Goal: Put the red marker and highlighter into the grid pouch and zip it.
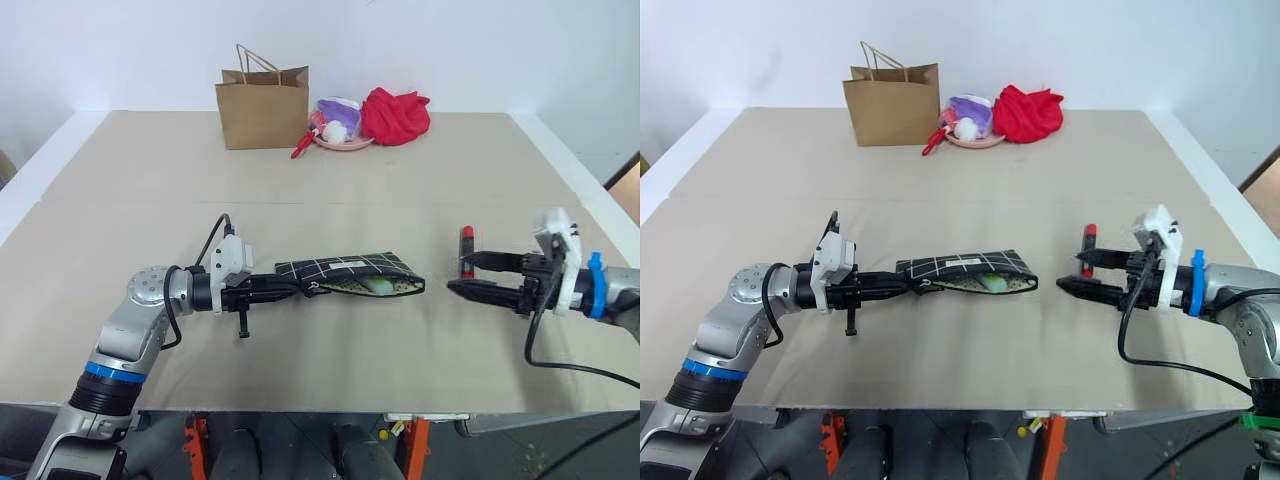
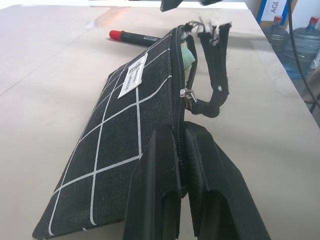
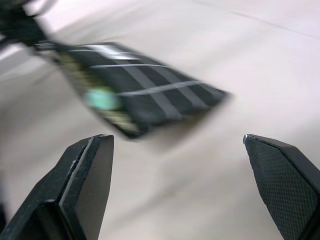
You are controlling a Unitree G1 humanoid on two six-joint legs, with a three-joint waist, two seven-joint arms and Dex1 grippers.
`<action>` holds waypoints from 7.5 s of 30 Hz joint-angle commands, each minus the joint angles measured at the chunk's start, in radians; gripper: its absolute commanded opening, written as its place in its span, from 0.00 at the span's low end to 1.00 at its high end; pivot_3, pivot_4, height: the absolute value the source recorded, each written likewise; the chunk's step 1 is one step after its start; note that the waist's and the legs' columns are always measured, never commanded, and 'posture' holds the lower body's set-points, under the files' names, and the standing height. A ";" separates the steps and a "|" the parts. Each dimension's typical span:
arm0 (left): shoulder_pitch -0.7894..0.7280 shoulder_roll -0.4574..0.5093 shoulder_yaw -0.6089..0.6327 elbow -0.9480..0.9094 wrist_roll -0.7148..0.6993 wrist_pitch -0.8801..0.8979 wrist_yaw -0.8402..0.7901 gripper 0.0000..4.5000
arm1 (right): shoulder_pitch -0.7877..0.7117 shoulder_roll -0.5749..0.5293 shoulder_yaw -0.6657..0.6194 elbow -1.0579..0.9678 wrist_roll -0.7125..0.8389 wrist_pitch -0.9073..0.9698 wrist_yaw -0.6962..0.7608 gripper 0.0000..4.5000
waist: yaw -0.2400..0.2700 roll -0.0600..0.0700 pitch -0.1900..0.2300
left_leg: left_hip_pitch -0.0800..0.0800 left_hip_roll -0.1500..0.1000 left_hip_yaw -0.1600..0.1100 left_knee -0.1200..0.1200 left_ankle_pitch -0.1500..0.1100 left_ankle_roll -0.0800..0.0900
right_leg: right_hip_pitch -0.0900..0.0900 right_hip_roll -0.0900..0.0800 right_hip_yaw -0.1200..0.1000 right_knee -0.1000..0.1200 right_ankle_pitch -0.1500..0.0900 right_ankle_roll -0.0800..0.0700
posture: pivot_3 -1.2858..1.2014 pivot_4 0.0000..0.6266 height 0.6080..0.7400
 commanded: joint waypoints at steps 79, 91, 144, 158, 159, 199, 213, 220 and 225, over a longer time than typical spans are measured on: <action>-0.037 -0.004 0.001 -0.028 -0.035 0.010 -0.005 0.00 | 0.041 -0.046 0.092 -0.370 0.096 0.145 -0.008 0.14 | 0.007 0.000 0.000 | 0.003 -0.001 -0.001 -0.001 -0.002 0.000 | 0.006 -0.001 0.000 -0.001 -0.006 0.000 | 0.52 0.24 1.00; -0.041 -0.006 -0.003 -0.022 -0.031 0.007 -0.002 0.00 | -0.091 0.032 0.232 -0.343 0.009 0.165 -0.097 0.14 | 0.005 -0.001 0.000 | 0.001 -0.001 -0.001 -0.001 -0.002 0.000 | 0.003 -0.001 0.000 -0.001 -0.006 0.000 | 0.52 0.24 1.00; -0.053 0.026 -0.010 -0.055 -0.105 0.108 -0.054 0.00 | -0.192 0.214 0.320 -0.428 0.015 -0.087 -0.006 0.99 | 0.005 -0.001 0.000 | -0.001 0.000 -0.002 0.000 0.000 -0.002 | 0.000 0.000 -0.002 0.000 -0.004 0.000 | 0.52 0.24 1.00; -0.035 0.004 -0.018 -0.087 -0.104 0.118 -0.022 0.00 | -0.325 0.424 0.486 -0.332 -0.144 -0.124 -0.110 0.99 | 0.006 -0.001 0.000 | -0.002 0.000 -0.002 -0.002 0.000 -0.002 | 0.000 0.000 -0.002 0.000 -0.004 -0.001 | 0.52 0.24 1.00; -0.035 0.003 -0.018 -0.087 -0.103 0.118 -0.021 0.00 | -0.326 0.430 0.487 -0.328 -0.147 -0.122 -0.111 0.99 | 0.006 -0.001 0.000 | -0.002 0.000 -0.003 -0.001 0.000 -0.002 | 0.000 0.000 -0.002 0.000 -0.004 -0.001 | 0.52 0.24 1.00; -0.026 0.011 -0.012 -0.085 -0.096 0.111 -0.013 0.00 | -0.261 0.401 0.350 -0.345 -0.061 -0.127 -0.052 0.01 | 0.007 -0.001 0.001 | -0.002 0.000 -0.003 -0.001 0.000 -0.002 | 0.000 0.000 -0.002 0.001 -0.004 0.000 | 0.52 0.24 1.00; -0.028 0.021 0.002 -0.051 -0.059 0.045 0.007 0.00 | -0.053 0.166 0.149 -0.351 -0.017 -0.155 0.024 0.01 | 0.007 -0.001 0.000 | -0.002 -0.001 -0.003 -0.001 0.000 -0.002 | 0.000 0.000 -0.002 0.001 -0.004 0.000 | 0.52 0.24 1.00; -0.015 0.035 0.009 -0.027 -0.026 -0.013 0.008 0.00 | 0.036 0.084 0.063 -0.274 -0.041 -0.212 0.062 0.01 | 0.006 -0.001 0.001 | -0.001 -0.001 -0.003 -0.001 0.000 -0.002 | 0.000 0.000 -0.002 0.001 -0.004 0.000 | 0.52 0.24 1.00; -0.009 0.044 0.016 -0.012 -0.015 -0.041 0.010 0.00 | 0.104 0.040 0.017 -0.175 -0.089 -0.301 0.102 0.01 | 0.007 -0.001 0.001 | -0.001 -0.001 -0.002 -0.001 0.000 -0.002 | 0.001 -0.001 -0.002 0.000 -0.004 0.000 | 0.52 0.24 1.00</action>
